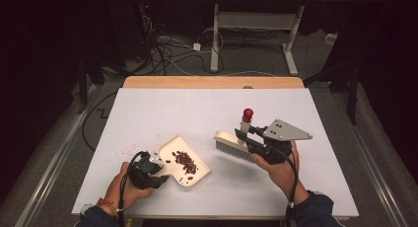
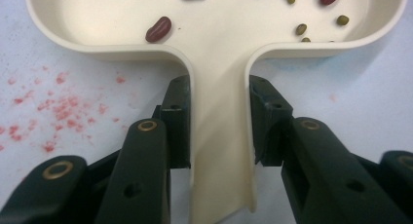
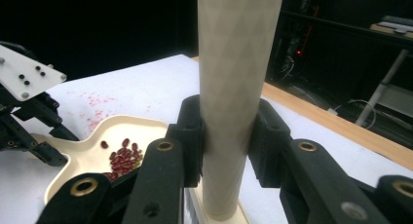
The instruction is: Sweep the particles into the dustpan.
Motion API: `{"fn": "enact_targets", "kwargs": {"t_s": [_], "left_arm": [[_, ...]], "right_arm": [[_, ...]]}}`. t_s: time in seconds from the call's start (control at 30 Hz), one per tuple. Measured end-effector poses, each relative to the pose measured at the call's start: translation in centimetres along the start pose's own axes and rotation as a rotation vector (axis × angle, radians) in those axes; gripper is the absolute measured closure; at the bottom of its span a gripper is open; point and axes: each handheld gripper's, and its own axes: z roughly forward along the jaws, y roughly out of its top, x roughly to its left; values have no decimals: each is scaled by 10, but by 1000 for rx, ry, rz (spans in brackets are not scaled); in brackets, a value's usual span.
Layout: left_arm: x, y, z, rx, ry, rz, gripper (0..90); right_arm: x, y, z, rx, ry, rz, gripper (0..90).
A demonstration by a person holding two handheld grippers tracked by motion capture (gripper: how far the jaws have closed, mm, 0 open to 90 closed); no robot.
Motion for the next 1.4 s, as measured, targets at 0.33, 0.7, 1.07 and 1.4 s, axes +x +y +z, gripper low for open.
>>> {"fn": "enact_targets", "kwargs": {"t_s": [0.33,0.7,1.07,1.4], "left_arm": [[4,-3,0,-14,10,-22,640],[5,-5,1,-28,37,-46,640],[7,-8,1,-43,37,-77,639],[19,-16,-4,-49,85,-185,639]], "right_arm": [[-21,-8,-26,14,-26,1,706],[-36,-17,-57,32,-66,-16,706],[-54,-24,-83,54,-66,-6,706],[-59,-30,-100,117,-24,-20,706]]}}
